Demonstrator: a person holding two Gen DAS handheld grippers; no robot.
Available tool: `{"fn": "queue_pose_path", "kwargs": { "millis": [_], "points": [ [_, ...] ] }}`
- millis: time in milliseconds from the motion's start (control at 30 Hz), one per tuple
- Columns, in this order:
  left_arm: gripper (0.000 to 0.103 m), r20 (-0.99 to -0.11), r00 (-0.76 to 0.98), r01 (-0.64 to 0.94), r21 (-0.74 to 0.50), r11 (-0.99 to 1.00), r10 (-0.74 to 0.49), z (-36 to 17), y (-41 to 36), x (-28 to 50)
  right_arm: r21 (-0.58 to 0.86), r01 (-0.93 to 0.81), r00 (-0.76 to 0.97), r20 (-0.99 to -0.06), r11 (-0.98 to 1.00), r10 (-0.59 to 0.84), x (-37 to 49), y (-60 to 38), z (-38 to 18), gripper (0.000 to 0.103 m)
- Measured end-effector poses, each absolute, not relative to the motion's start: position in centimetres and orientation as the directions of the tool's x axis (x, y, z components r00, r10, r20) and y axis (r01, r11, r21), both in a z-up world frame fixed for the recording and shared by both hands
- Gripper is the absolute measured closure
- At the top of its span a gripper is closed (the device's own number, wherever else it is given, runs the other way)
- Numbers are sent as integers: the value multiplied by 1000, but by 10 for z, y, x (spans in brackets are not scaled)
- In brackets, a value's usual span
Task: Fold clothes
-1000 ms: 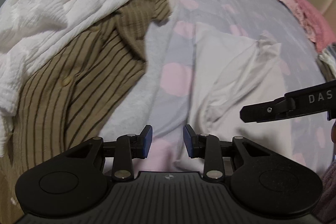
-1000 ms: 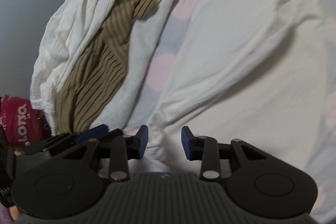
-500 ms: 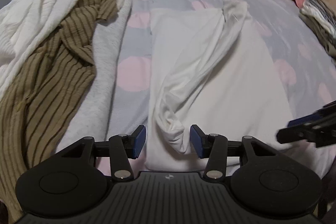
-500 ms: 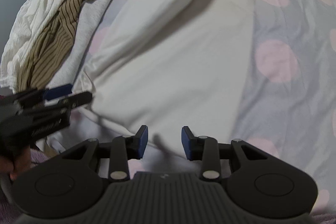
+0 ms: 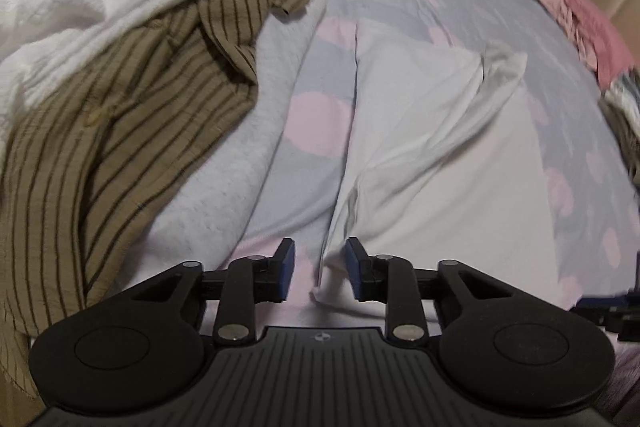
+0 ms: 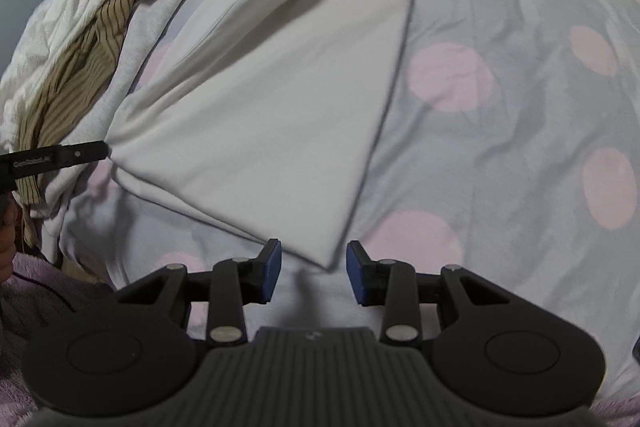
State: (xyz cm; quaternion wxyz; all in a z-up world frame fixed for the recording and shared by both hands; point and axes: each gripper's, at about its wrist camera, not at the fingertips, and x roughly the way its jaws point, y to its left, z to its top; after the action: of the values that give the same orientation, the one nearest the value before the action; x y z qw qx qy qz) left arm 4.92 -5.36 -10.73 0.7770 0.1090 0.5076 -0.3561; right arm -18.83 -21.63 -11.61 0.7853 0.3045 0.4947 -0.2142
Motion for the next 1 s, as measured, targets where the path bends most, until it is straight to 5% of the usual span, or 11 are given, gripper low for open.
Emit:
{"fn": "queue_pose_path", "kwargs": {
  "millis": [33,200,400,600,633,667,700,1000],
  "points": [
    [56,-869,228,666,-190,721,-440,-108,-57,50,274,647,426,-904,711,-41,-193,-218,-116,63],
    [60,-890,197,681,-178,711,-412,-116,-72,53,264,642,435,-898,720,-60,-206,-220,-117,63],
    [87,-890,176,683,-198,703,-421,-118,-73,54,207,555,417,-907,806,-54,-191,-195,-128,64],
    [98,-878,153,673,-244,699,-453,-115,-67,55,142,529,409,-906,836,-105,-178,-190,-137,65],
    [98,-872,155,671,-253,697,-465,-111,-65,54,132,532,404,-908,837,-114,-178,-191,-137,70],
    [99,-864,155,673,-263,692,-479,-107,-63,53,123,536,397,-910,835,-122,-178,-192,-137,89],
    [99,-857,158,679,-266,684,-490,-102,-61,52,120,542,395,-910,832,-125,-179,-192,-136,94],
    [100,-890,126,678,-244,693,-437,-104,-48,47,140,592,389,-912,794,-128,-187,-199,-130,98]
  ]
}}
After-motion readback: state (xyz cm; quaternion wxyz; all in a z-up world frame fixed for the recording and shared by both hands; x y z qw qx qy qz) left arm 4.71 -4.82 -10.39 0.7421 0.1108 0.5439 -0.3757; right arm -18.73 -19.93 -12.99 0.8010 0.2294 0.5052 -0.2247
